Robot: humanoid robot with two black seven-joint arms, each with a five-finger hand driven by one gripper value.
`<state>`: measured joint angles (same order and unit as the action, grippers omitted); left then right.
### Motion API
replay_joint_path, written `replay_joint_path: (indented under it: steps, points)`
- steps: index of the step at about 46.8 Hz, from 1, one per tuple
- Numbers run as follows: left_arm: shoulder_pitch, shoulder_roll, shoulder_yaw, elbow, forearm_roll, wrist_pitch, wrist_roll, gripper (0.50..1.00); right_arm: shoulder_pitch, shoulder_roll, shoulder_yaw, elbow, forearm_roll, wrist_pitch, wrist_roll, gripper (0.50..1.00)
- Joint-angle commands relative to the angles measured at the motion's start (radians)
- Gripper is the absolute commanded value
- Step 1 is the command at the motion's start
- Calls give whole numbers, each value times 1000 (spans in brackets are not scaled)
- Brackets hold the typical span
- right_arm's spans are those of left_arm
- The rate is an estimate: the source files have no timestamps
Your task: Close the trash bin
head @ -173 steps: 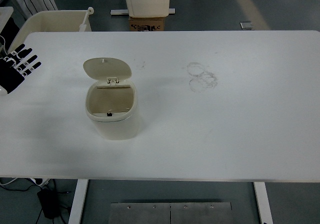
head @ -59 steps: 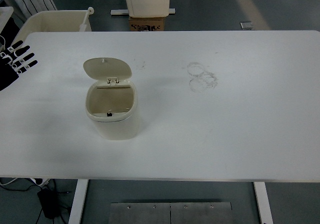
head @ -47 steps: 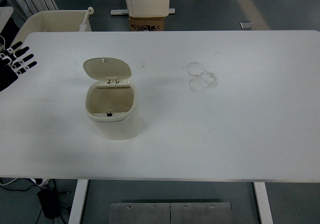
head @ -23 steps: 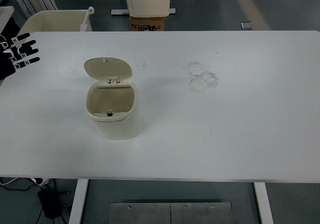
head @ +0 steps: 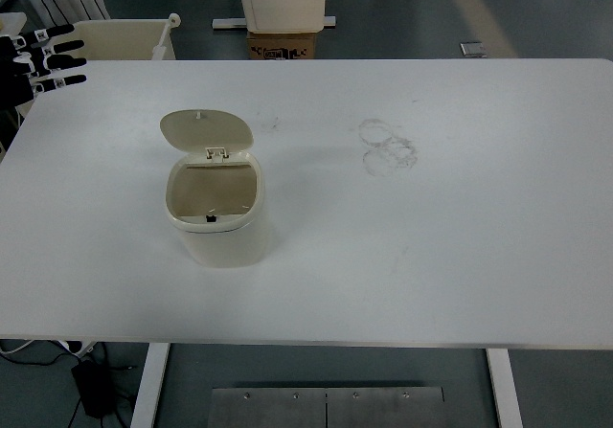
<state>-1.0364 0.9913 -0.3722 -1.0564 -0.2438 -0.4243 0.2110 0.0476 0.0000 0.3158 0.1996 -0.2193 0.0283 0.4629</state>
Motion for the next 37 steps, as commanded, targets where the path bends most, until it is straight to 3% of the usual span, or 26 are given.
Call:
replay_joint_path:
  steps: [1, 9, 18, 37]
  points:
    - [-54, 0, 36, -13, 1, -2, 1, 1000, 0, 0, 0, 0, 1, 1, 0, 991]
    - [-186, -23, 162, -24, 26, -13, 53, 1000, 0, 0, 0, 0, 0, 1, 0, 991]
    - [-295, -88, 315, -24, 95, -45, 57, 1000, -2, 0, -1, 1, 0, 1, 0, 991]
    - [-461, -171, 466, -30, 221, -151, 71, 1000, -6, 0, -1, 1, 0, 2, -1, 991]
